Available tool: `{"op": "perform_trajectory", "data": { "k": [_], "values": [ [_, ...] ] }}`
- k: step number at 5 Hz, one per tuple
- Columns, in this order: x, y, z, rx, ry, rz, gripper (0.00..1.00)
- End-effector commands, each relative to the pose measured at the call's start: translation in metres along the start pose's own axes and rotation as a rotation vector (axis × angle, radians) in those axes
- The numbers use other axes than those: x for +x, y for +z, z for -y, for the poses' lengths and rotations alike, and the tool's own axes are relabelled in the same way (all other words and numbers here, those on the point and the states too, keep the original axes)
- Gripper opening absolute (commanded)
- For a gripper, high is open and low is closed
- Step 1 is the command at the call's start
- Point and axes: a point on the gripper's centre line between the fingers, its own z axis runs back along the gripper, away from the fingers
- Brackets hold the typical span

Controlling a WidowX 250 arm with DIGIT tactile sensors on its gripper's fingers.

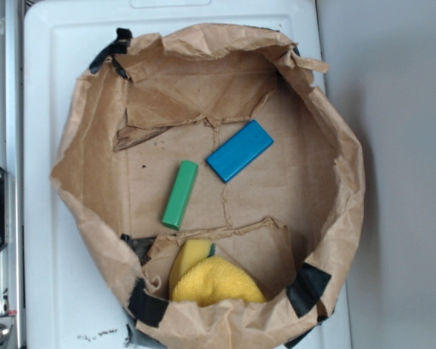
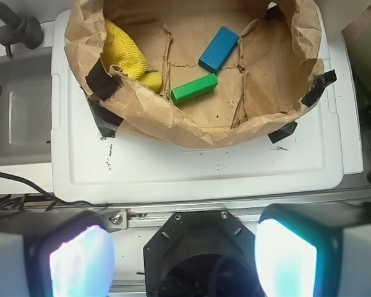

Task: Grab the blue block.

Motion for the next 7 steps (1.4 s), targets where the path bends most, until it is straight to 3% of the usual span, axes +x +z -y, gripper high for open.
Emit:
{"op": "perform_trajectory", "data": {
  "k": [1, 2, 5, 7],
  "values": [
    [0.000, 0.000, 0.000, 0.000, 0.000, 0.000, 1.00],
    [0.003, 0.010, -0.004, -0.077, -0.146, 0.104, 1.00],
    [0.003, 0.010, -0.004, -0.077, -0.146, 0.104, 1.00],
    [0.094, -0.031, 0.006, -0.110, 0.022, 0.118, 1.00]
  ]
}}
